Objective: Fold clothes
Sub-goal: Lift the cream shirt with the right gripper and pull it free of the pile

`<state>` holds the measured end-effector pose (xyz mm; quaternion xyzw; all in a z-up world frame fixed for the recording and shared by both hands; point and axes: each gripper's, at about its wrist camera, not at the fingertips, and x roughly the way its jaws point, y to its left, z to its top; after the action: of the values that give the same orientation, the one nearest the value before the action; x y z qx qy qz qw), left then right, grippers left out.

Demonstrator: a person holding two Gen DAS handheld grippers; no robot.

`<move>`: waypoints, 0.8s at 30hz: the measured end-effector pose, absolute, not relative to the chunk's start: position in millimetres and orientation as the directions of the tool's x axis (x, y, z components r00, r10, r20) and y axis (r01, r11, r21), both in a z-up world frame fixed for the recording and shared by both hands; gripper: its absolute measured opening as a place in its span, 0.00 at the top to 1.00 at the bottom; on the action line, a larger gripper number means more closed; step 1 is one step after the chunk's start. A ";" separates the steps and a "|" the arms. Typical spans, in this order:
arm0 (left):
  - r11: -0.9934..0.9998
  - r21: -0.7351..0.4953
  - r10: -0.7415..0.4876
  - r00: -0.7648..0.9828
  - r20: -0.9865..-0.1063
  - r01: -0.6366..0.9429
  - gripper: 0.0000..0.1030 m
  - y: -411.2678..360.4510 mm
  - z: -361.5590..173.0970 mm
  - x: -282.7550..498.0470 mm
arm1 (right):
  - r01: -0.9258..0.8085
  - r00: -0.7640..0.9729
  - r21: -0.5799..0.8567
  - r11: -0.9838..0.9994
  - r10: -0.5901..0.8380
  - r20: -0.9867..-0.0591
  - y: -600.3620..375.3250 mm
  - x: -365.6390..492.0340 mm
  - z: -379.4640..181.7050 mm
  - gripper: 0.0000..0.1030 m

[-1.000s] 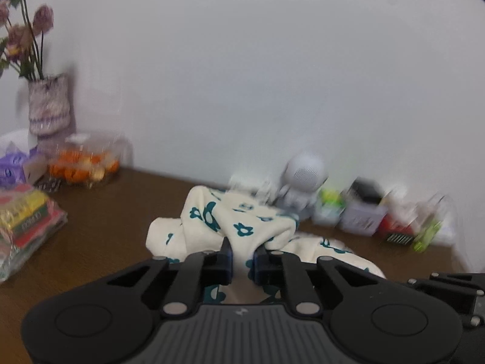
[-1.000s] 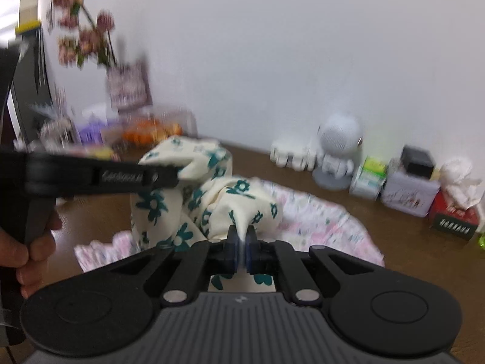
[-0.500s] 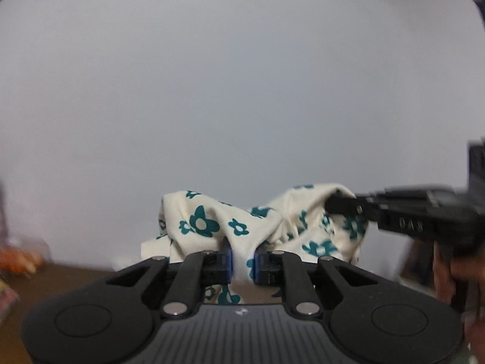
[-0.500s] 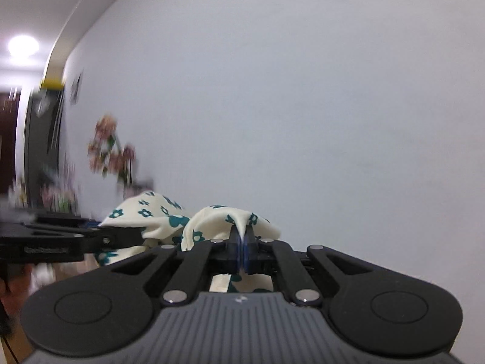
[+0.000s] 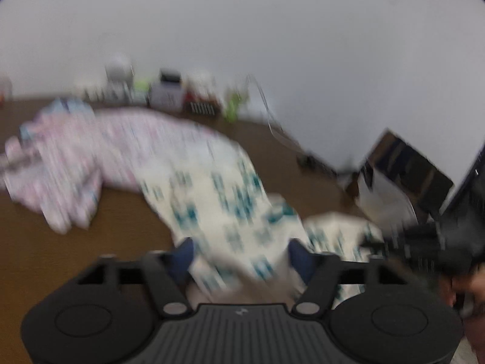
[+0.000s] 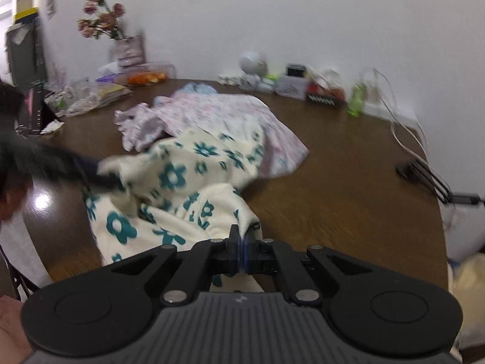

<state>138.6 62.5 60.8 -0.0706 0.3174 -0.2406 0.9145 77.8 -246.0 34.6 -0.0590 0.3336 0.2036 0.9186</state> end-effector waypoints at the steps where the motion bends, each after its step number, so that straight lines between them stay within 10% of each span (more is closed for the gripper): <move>1: 0.885 -0.255 -0.464 0.708 -0.533 0.389 0.22 61.5 71.6 150.4 | -0.402 0.695 0.024 0.915 0.322 -0.642 -250.8 74.1 29.4 0.99; 3: 0.903 -0.179 -0.423 0.732 -0.534 0.391 0.09 43.3 90.0 181.2 | -0.402 0.677 0.037 0.915 0.324 -0.660 -253.9 75.1 20.5 0.99; 15: 0.940 0.037 -0.183 0.592 -0.785 0.340 0.12 -91.2 39.5 376.3 | -0.445 0.656 0.067 0.893 0.376 -0.654 -250.9 80.7 22.3 0.90; 24: 0.943 -0.038 -0.209 0.500 -0.840 0.330 0.93 -78.0 10.2 405.5 | -0.659 0.560 0.132 0.740 0.601 -0.570 -198.3 101.9 66.2 0.15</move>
<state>405.5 -78.0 10.2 0.0638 0.4750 -0.1561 0.8637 101.9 -198.3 66.2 -0.0483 0.3039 0.3572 0.8819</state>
